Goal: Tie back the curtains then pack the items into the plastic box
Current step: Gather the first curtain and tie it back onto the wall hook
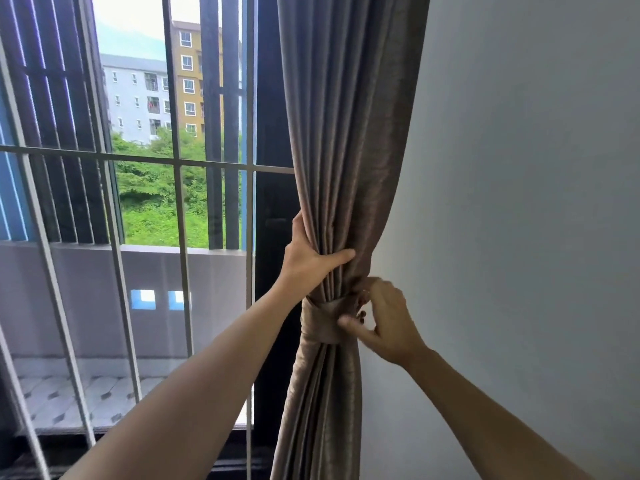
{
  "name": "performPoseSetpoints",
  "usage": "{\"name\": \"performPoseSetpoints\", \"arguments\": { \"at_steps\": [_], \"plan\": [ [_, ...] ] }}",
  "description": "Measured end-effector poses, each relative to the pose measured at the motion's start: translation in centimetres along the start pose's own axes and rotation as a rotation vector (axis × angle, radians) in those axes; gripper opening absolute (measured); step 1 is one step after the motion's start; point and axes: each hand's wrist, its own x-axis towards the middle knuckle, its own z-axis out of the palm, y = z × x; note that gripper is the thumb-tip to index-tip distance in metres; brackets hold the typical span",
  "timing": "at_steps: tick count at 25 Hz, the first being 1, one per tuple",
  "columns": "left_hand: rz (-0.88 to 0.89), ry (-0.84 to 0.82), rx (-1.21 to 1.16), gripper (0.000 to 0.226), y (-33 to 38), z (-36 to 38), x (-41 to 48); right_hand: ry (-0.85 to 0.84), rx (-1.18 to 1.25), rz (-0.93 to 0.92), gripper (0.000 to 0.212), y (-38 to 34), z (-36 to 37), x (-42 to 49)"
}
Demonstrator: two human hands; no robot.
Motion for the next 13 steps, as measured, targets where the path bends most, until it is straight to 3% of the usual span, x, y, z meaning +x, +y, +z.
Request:
{"name": "performPoseSetpoints", "arguments": {
  "at_steps": [2, 4, 8, 11, 13],
  "plan": [
    [-0.032, -0.148, -0.16, 0.103, -0.9, -0.2, 0.5, -0.174, -0.15, -0.079, 0.057, 0.2, -0.5, 0.4],
    [-0.065, -0.283, -0.237, 0.102, -1.2, 0.0, 0.8, -0.24, -0.203, -0.118, 0.053, 0.3, -0.5, 1.3],
    [-0.146, -0.5, -0.305, 0.093, -1.0, -0.4, 1.8, -0.36, 0.072, -0.176, 0.037, 0.2, -2.0, 1.5],
    [-0.143, -0.521, -0.315, 0.082, -1.0, -0.3, 2.0, -0.46, 0.071, -0.13, 0.039, -0.2, -2.5, 0.5],
    [-0.169, -0.468, -0.362, 0.091, -1.2, 0.1, 2.0, -0.497, -0.006, -0.102, 0.046, -0.3, -2.4, 0.2]
  ]
}}
